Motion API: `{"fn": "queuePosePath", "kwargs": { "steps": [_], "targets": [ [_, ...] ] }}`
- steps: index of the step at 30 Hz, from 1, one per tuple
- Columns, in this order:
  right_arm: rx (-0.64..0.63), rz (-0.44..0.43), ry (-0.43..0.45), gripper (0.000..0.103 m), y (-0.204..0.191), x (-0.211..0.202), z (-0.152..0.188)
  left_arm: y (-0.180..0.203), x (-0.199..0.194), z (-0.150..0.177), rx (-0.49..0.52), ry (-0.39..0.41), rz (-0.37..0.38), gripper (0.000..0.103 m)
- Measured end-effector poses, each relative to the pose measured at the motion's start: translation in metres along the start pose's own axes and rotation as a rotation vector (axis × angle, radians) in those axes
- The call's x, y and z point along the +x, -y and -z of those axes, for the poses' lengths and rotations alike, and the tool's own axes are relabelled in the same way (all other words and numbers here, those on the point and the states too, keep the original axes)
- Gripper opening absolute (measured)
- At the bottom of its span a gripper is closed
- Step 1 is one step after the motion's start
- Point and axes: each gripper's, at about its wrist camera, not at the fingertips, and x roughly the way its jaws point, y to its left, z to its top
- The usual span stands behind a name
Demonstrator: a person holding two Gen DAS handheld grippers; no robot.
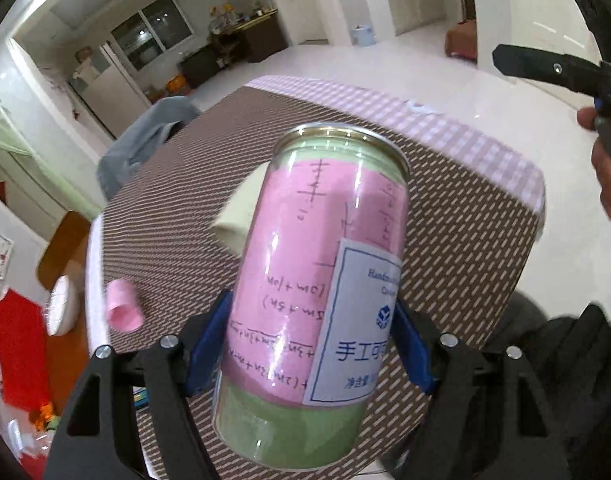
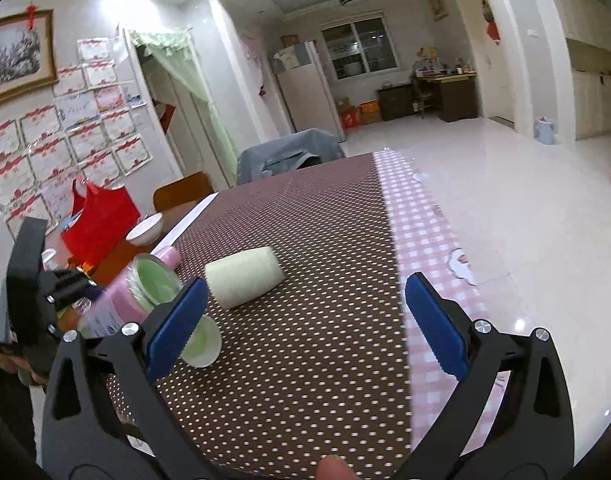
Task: Flip cup upside down
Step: 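Close the left tool around the canister's middle and lift it, then lower the canister onto the table before the right tool, open left tool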
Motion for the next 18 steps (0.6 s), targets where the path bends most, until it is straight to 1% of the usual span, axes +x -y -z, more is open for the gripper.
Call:
{"fn": "queuePosePath", "kwargs": {
  "steps": [4,7,14,17,18],
  "targets": [
    [0.031,0.016,-0.003,0.097,0.017,0.001,-0.001,0.020,0.029,-0.017,-0.020,-0.030,0.043,0.073],
    [0.050,0.023,-0.013,0.097,0.027,0.005,0.000,0.031,0.052,-0.021,-0.045,-0.068,0.055,0.073],
    [0.062,0.021,-0.053,0.097,0.035,0.020,0.005,0.038,0.092,-0.017,-0.073,-0.150,0.047,0.075],
    [0.057,0.017,-0.076,0.097,0.033,0.025,0.008,0.041,0.100,-0.014,-0.067,-0.172,0.007,0.075],
    [0.056,0.014,-0.082,0.097,0.032,0.027,0.009,0.041,0.098,-0.014,-0.065,-0.165,-0.005,0.078]
  ]
}}
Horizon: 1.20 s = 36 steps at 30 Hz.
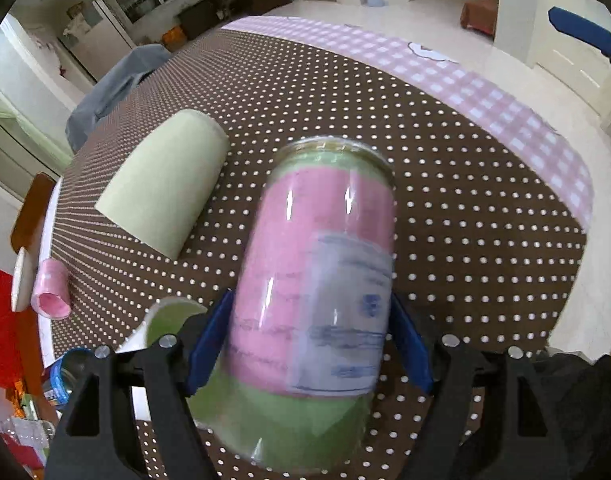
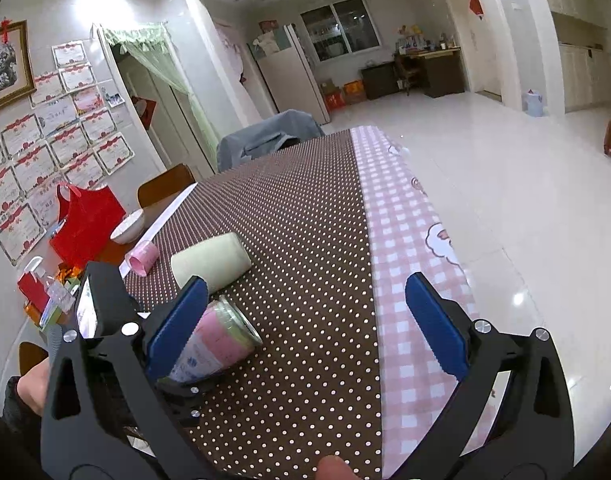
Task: Flip cup upside down
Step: 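Lower the canister onto the table before the right tool, open left tool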
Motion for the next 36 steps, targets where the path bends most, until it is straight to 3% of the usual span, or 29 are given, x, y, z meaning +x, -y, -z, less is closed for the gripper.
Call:
{"fn": "queuePosePath", "kwargs": {
  "steps": [1,13,23,36],
  "targets": [
    [-0.001,-0.001,-0.004,0.097,-0.001,0.001,0.000,0.000,-0.002,0.001,-0.001,0.008,-0.012,0.085],
    [-0.034,-0.018,-0.022,0.097,-0.014,0.005,0.001,-0.015,-0.056,0.015,-0.081,0.151,-0.069,0.093],
    [-0.116,-0.055,-0.043,0.097,-0.042,0.011,-0.004,-0.042,-0.092,0.040,-0.243,0.267,-0.073,0.095],
    [-0.285,-0.171,-0.026,0.097,-0.093,0.013,-0.012,-0.072,-0.129,0.087,-0.426,0.375,-0.182,0.095]
  ]
}}
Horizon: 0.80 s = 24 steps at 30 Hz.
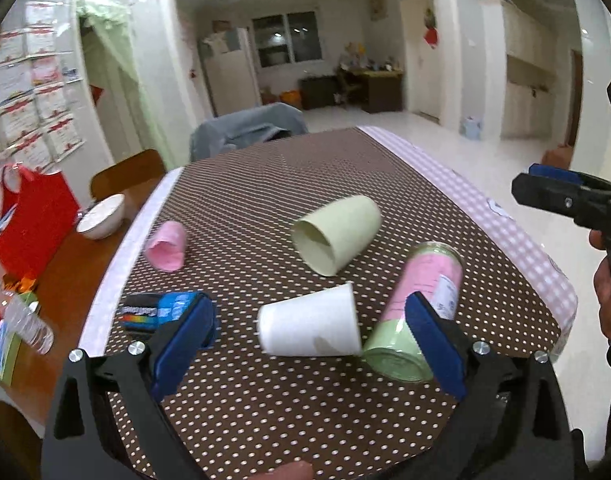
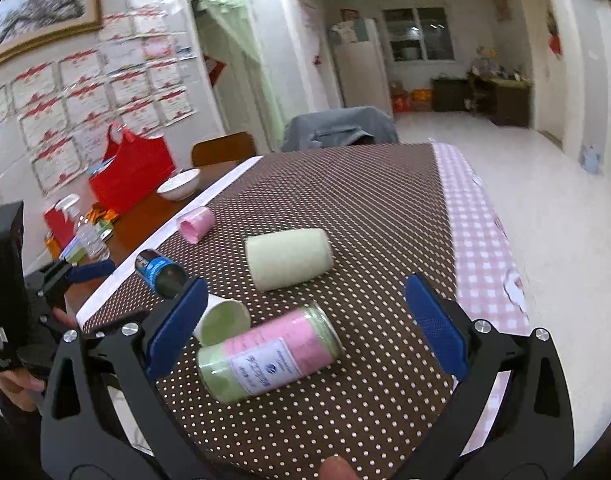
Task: Flip cup upside down
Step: 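Lower the canister onto the table before the right tool, open left tool, then close the right tool around the lying canister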
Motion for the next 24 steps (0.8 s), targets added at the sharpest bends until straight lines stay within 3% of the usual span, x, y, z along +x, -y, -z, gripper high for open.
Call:
{"fn": "queuePosePath", "kwargs": {
  "steps": [5,14,24],
  "targets": [
    [-0.124,0.010,0.001,0.097,-0.019,0.005,-0.006,-0.012,-0.016,0.005,-0.038,0.042,-0.056,0.095],
    [-0.262,-0.055,-0.052,0.097,-0.043,0.015,-0.010,-0.027,-0.041,0.010,-0.110,0.105,-0.138,0.095],
    [-0.432,-0.092,-0.115,0.097,-0.058,0.027,-0.010,-0.035,-0.051,0.016,-0.138,0.128,-0.199,0.095]
  ]
}}
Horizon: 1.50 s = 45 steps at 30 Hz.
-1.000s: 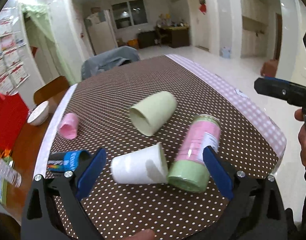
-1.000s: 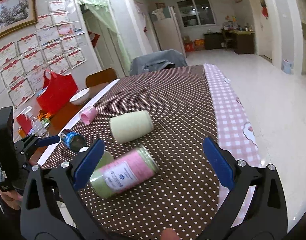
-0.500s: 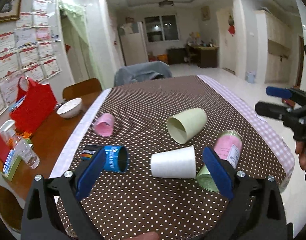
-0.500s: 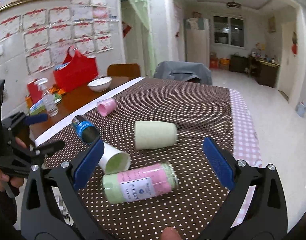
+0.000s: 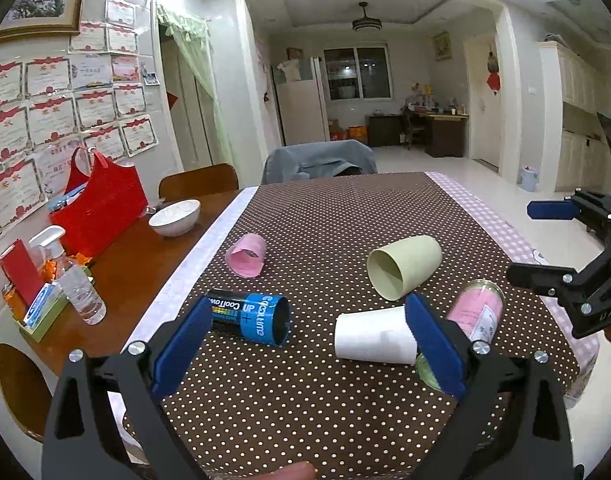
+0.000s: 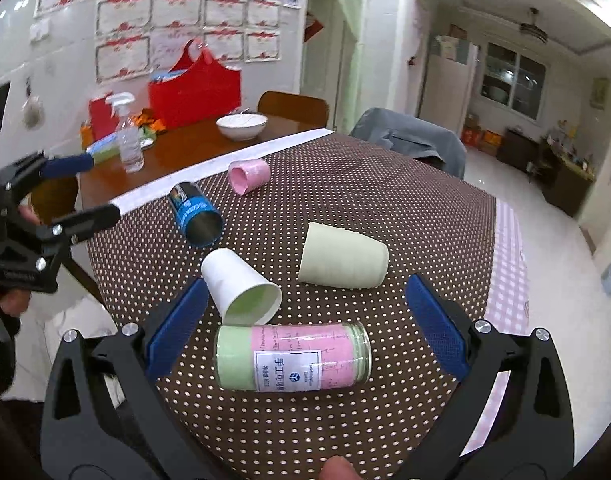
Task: Flip cup upside down
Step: 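Close the right tool around the lying canister, then lift the canister with the right tool and rotate it green lid up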
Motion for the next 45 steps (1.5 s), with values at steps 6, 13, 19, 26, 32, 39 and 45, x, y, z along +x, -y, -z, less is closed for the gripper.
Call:
{"fn": "queuePosePath", "kwargs": {
  "steps": [6,13,19,26,32,39,45],
  "targets": [
    [-0.181,-0.056,-0.077,0.097,-0.010,0.011,0.002,-0.004,-0.003,0.002,-0.019,0.006,-0.014,0.095],
    [-0.449,-0.119,-0.194,0.097,-0.027,0.030,0.015,-0.005,0.001,0.011,-0.039,-0.016,-0.013,0.095],
    [-0.648,-0.179,-0.314,0.097,-0.038,0.058,0.026,-0.004,0.008,0.020,-0.039,-0.043,-0.003,0.095],
    [-0.864,-0.216,-0.455,0.097,-0.053,0.092,0.037,-0.006,0.016,0.031,-0.050,-0.071,0.013,0.095],
    [-1.031,-0.225,-0.572,0.096,-0.071,0.108,0.052,-0.008,0.022,0.037,-0.061,-0.091,0.021,0.095],
    [-1.074,-0.218,-0.653,0.082,-0.076,0.129,0.063,-0.011,0.028,0.043,-0.075,-0.109,0.028,0.095],
    [-1.038,-0.184,-0.646,0.073,-0.072,0.133,0.065,-0.011,0.029,0.045,-0.077,-0.113,0.028,0.095]
  ]
}}
